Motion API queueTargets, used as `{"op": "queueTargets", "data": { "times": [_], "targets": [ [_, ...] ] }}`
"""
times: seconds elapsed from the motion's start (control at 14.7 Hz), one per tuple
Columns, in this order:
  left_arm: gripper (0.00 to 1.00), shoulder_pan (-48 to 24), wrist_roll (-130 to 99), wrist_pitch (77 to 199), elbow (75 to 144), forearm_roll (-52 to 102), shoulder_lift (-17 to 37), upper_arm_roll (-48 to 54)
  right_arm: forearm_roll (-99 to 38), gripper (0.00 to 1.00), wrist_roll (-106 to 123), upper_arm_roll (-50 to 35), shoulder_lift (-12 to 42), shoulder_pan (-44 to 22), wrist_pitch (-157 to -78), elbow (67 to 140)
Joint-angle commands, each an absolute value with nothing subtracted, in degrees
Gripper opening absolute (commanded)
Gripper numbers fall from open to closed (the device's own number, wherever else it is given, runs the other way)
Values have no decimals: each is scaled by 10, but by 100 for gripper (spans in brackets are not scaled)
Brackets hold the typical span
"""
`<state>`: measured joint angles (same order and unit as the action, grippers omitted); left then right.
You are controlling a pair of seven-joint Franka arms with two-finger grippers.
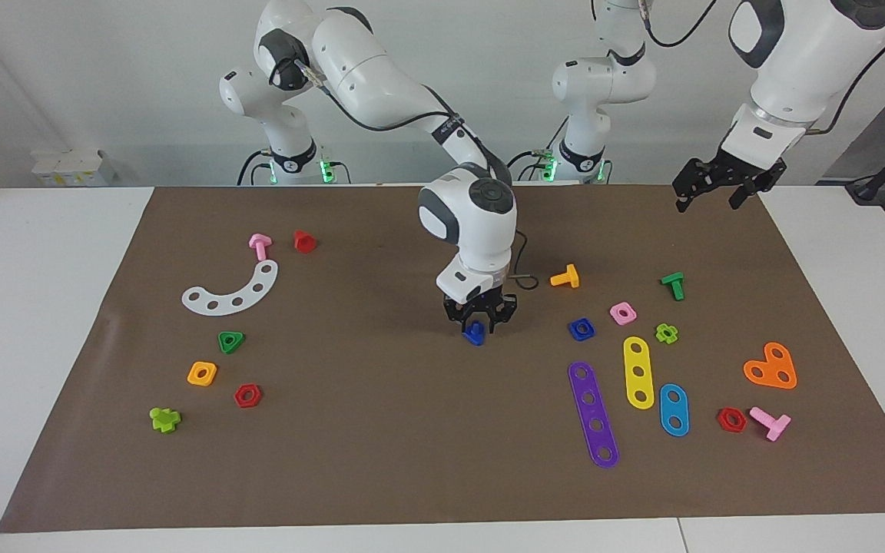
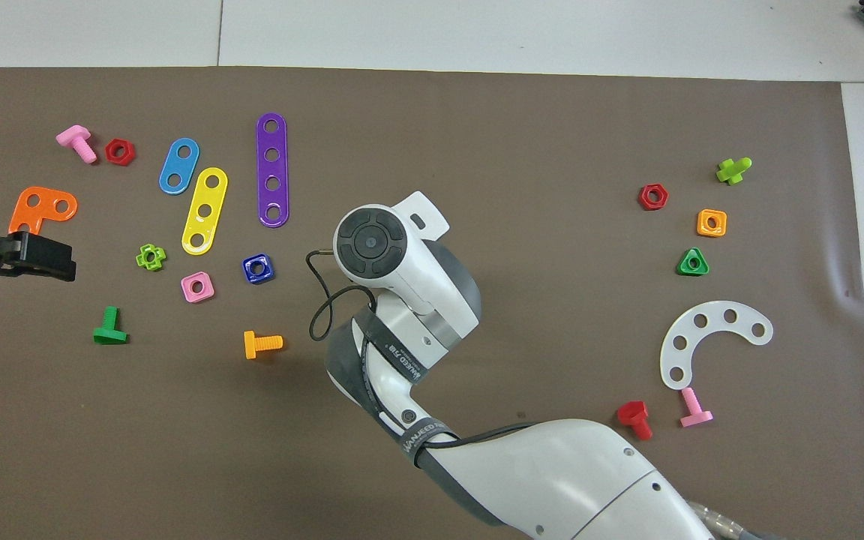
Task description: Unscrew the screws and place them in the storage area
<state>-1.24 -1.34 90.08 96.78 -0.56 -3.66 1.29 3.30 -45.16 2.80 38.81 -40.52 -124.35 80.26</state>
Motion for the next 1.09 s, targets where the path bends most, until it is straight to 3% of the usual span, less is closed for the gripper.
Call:
{"op": "queueTargets", "data": {
  "times": [0.0,0.41,0.54,0.61,1.02],
  "targets": [
    [100,-17,-18,911,977,-18,-42,11,38,37,-439,28,369,-404,-1247,831],
    [100,-14,3,944,994,-17,-47,9,38,35,-437,25,367,-404,-1243,831],
    [100,-14,13,947,994,-17,-47,8,38,25,-437,25,367,-404,-1243,831],
    [100,-14,13,948,994,-17,-47,8,38,3,-434,25,367,-404,-1243,831],
    [100,-13,14,948,997,-17,-48,6,31,0,-425,25,346,-394,-1206,808]
  ]
}}
